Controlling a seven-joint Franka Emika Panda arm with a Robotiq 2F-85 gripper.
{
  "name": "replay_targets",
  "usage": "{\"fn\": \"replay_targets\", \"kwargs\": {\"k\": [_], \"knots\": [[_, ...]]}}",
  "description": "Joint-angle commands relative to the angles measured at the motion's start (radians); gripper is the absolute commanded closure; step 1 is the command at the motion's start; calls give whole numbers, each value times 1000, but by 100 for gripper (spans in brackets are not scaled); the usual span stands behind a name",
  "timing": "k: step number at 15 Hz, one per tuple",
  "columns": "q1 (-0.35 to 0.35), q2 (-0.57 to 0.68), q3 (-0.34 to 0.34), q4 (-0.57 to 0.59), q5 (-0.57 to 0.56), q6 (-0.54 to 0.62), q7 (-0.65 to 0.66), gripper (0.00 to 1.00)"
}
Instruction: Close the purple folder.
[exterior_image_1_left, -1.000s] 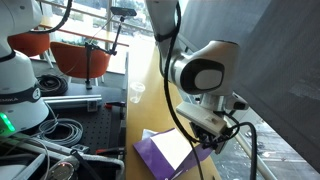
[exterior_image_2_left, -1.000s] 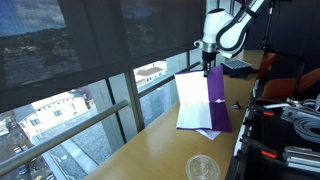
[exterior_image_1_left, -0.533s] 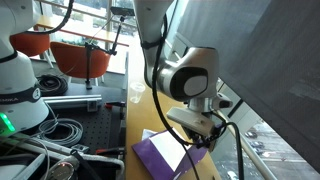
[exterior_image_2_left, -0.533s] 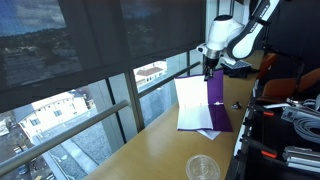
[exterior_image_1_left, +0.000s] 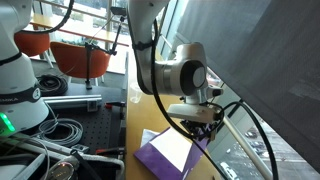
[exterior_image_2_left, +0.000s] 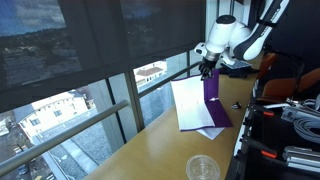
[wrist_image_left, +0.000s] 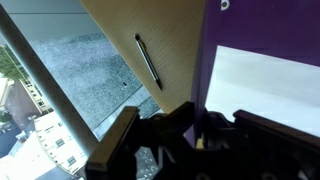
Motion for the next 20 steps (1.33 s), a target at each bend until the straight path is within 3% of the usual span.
{"fn": "replay_targets", "kwargs": {"k": [1, 10, 11, 12, 16, 18, 20], "knots": [[79, 26, -82, 8, -135, 48, 124, 99], [238, 85, -207, 37, -487, 85, 539, 99], [253, 84, -205, 36, -515, 74, 592, 70], [264, 83, -200, 35, -541, 67, 641, 69], [293, 72, -185, 31, -563, 46, 766, 42], [295, 42, -183, 1, -512, 43, 763, 27], [267, 1, -163, -64, -381, 47, 694, 11]]}}
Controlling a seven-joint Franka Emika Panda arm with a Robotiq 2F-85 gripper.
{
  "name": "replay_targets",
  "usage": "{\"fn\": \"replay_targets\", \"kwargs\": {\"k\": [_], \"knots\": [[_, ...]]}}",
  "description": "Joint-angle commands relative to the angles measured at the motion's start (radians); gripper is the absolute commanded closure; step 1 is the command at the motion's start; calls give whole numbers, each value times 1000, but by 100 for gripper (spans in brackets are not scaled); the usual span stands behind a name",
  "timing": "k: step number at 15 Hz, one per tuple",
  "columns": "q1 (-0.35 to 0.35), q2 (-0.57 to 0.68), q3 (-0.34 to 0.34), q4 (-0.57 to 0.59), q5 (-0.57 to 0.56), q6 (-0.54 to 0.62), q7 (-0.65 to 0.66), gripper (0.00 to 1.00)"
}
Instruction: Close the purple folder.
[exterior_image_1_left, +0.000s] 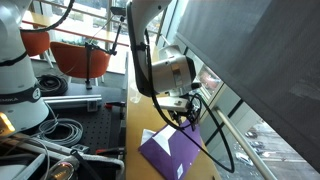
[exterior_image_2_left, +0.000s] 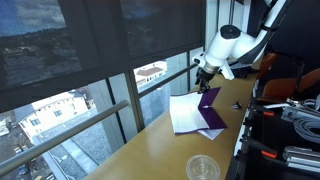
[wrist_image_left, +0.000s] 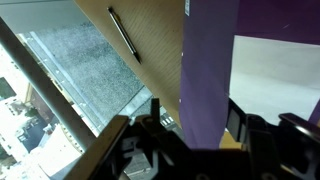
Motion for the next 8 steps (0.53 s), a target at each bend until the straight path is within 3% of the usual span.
{"fn": "replay_targets", "kwargs": {"k": [1, 4, 8], "knots": [[-41, -91, 32, -116, 204, -19, -100, 5], [-196, -162, 172, -230, 475, -39, -312, 0], [-517, -220, 489, -331, 816, -91, -568, 0]]}}
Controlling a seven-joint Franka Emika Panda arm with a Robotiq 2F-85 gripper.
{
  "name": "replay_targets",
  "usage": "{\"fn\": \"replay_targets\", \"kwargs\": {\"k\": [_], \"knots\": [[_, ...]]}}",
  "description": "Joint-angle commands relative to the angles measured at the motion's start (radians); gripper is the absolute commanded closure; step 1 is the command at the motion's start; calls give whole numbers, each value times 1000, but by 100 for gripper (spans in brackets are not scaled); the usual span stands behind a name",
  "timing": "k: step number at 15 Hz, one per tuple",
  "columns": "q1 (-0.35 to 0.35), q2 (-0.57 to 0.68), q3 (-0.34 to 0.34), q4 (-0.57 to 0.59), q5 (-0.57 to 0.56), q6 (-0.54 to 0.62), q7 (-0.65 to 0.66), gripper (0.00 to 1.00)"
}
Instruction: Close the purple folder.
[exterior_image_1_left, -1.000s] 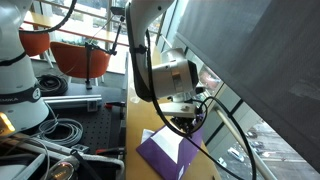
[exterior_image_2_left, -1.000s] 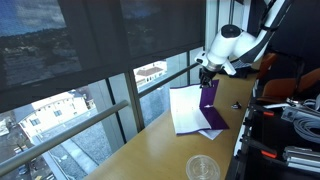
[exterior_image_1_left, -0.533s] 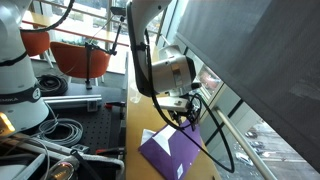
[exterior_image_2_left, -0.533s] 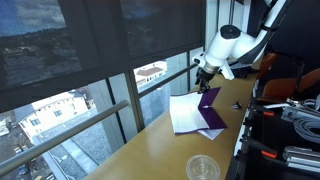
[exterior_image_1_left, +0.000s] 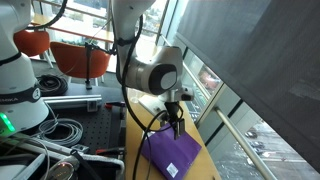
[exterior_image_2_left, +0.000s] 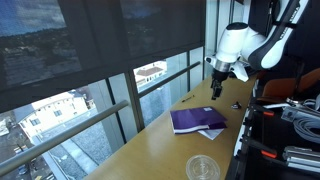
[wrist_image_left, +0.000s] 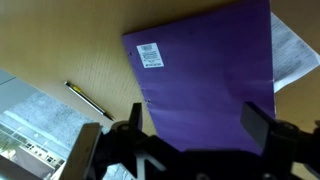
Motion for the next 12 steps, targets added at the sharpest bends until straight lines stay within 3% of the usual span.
{"fn": "replay_targets", "kwargs": {"k": [1, 4, 7, 8, 9, 12], "knots": [[-274, -81, 272, -93, 281, -65, -210, 0], [-486, -29, 507, -32, 538, -154, -344, 0], [-692, -11, 740, 118, 797, -382, -491, 0], [-677, -33, 729, 151, 881, -449, -535, 0], [-585, -49, 641, 204, 965, -521, -571, 0], [-452, -95, 483, 344, 991, -738, -514, 0]]}}
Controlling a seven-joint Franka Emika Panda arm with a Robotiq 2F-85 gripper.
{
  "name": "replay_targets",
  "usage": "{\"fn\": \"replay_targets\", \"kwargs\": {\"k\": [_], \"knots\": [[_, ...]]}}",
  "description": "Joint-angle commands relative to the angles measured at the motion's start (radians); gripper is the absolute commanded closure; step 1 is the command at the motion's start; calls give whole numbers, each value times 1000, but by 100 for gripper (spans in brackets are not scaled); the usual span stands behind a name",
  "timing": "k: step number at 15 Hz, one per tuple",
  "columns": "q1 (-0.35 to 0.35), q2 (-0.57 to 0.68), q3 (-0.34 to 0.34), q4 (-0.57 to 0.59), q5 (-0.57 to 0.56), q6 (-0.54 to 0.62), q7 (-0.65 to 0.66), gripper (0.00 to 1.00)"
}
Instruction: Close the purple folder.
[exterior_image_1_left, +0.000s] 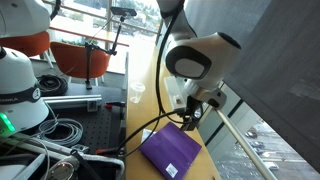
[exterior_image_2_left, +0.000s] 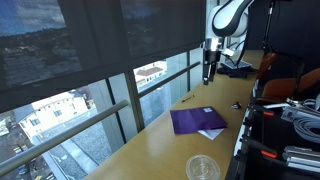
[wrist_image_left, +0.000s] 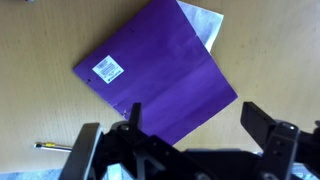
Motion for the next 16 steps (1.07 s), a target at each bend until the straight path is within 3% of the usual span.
{"fn": "replay_targets", "kwargs": {"k": [1, 7, 11, 12, 16], "knots": [[160, -57, -172, 139, 26, -231, 49, 0], [279, -165, -315, 137, 11, -365, 74, 0], [312, -233, -357, 62, -25, -311, 79, 0], [315, -177, -360, 121, 4, -342, 65, 0], [321, -210, -368, 85, -6, -332, 66, 0]]}}
